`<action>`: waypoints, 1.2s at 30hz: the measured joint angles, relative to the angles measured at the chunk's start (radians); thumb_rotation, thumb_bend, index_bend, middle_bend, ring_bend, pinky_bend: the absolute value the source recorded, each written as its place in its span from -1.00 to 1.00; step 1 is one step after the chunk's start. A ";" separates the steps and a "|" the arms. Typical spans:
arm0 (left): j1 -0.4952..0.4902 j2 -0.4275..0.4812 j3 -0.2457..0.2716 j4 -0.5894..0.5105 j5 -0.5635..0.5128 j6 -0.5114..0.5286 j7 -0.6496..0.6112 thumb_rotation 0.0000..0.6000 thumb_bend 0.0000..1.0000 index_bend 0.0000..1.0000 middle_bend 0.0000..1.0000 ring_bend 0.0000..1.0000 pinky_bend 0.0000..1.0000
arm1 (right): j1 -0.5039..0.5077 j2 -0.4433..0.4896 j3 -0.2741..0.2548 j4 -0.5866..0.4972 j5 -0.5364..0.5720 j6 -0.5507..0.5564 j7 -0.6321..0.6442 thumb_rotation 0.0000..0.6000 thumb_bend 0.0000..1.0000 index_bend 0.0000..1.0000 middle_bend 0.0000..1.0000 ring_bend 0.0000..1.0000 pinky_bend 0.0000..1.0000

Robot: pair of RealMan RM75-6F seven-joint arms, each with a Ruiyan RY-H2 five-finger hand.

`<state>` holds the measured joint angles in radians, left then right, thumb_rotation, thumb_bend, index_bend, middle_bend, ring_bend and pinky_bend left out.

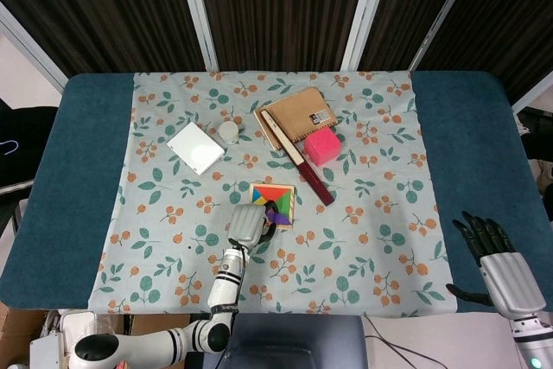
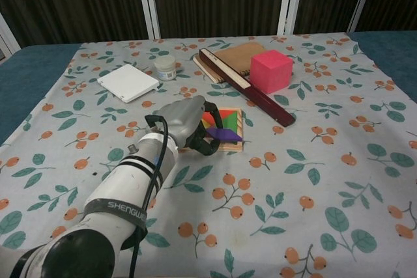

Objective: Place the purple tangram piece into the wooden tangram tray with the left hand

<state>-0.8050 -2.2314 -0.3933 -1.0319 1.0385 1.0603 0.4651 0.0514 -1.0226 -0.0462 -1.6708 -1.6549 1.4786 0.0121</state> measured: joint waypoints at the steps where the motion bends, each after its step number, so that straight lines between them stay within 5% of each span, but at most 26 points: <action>1: -0.001 -0.002 0.001 0.004 0.000 0.002 0.000 1.00 -0.20 0.04 1.00 1.00 1.00 | 0.000 0.001 0.000 0.000 0.000 0.001 0.002 0.84 -0.76 -1.00 -1.00 -1.00 -1.00; 22: -0.006 0.007 0.005 0.018 -0.003 -0.002 -0.011 1.00 -0.20 0.03 1.00 1.00 1.00 | -0.007 0.012 0.002 0.004 -0.001 0.013 0.026 0.84 -0.76 -1.00 -1.00 -1.00 -1.00; 36: -0.001 0.026 0.011 -0.006 -0.010 -0.008 -0.007 1.00 -0.17 -0.39 1.00 1.00 1.00 | -0.009 0.010 0.004 0.002 0.002 0.014 0.018 0.84 -0.76 -1.00 -1.00 -1.00 -1.00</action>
<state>-0.8059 -2.2053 -0.3828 -1.0377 1.0288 1.0526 0.4581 0.0426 -1.0124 -0.0427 -1.6691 -1.6527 1.4928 0.0304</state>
